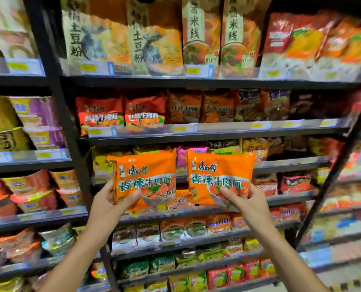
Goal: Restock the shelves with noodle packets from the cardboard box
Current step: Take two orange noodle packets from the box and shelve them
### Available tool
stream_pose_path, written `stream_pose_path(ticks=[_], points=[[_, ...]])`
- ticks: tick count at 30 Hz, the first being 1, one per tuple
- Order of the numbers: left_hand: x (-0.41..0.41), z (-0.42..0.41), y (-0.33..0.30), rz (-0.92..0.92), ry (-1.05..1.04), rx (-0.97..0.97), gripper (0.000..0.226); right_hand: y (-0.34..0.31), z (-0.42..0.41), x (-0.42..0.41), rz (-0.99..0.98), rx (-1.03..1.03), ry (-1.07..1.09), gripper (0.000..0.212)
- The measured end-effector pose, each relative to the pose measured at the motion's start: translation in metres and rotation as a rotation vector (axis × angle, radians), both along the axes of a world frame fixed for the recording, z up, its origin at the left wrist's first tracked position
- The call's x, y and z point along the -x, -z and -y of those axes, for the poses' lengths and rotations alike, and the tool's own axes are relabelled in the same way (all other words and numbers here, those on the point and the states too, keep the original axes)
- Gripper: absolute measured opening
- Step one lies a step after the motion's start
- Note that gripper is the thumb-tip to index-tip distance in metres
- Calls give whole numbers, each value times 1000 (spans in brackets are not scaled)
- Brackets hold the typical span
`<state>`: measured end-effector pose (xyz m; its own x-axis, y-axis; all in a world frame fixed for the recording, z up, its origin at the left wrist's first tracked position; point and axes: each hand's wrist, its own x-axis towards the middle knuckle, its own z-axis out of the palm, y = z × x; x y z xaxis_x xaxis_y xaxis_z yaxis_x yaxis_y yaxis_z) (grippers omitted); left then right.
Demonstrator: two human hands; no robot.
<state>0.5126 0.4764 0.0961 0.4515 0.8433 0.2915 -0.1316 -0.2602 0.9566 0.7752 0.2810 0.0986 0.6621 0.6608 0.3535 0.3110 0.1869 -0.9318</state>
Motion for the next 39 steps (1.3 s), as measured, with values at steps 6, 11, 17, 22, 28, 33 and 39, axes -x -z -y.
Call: stream_pose_path(ticks=[6, 11, 17, 22, 28, 33, 39], points=[[-67, -18, -13, 11, 4, -45, 43, -15, -20, -61, 0, -40, 4, 11], [-129, -40, -33, 45, -50, -75, 40, -40, -38, -123, -1, -55, -1, 17], [-191, -66, -64, 128, -70, -139, 42, -72, -61, -190, 7, -69, -40, 15], [-222, -74, -80, 106, -54, -177, 39, -76, -82, -221, -1, -71, -41, 23], [-240, -87, -109, 89, -29, -143, 33, -86, -107, -247, -46, -65, -121, 25], [-257, -108, -129, 97, -20, -29, 34, -95, -121, -257, -65, -83, -193, 26], [-282, -121, -132, -25, -142, -109, 30, -104, -130, -269, -52, -101, -229, 24]])
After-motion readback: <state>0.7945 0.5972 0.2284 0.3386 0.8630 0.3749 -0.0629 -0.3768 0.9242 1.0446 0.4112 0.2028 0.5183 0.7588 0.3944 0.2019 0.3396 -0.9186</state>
